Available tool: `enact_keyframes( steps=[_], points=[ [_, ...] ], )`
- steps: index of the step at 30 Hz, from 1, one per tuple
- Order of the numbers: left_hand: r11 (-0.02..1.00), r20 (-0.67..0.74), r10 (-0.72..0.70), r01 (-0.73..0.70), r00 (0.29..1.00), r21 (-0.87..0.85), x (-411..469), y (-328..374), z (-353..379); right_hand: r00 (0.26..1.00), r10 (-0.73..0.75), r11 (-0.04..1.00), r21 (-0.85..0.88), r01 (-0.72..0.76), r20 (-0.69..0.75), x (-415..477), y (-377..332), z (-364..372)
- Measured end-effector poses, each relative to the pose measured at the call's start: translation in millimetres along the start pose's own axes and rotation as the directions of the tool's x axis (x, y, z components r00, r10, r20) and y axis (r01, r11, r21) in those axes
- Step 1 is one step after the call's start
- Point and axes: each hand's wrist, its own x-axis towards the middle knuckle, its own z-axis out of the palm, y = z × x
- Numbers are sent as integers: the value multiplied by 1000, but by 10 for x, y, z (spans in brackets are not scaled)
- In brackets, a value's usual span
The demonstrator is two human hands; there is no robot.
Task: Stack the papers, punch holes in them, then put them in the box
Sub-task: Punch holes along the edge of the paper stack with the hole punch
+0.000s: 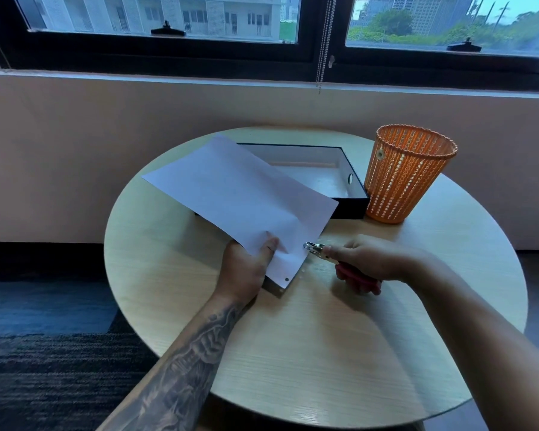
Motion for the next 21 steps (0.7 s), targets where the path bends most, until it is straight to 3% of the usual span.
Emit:
enact_keyframes(
  steps=[13, 21],
  points=[
    [994, 12, -5, 4, 1000, 113, 40, -51, -4, 994, 99, 977, -184, -107, -52, 96, -137, 63],
    [994, -6, -34, 34, 999, 101, 33, -21, -17, 990, 139, 988, -69, -139, -6, -53, -140, 1]
  ],
)
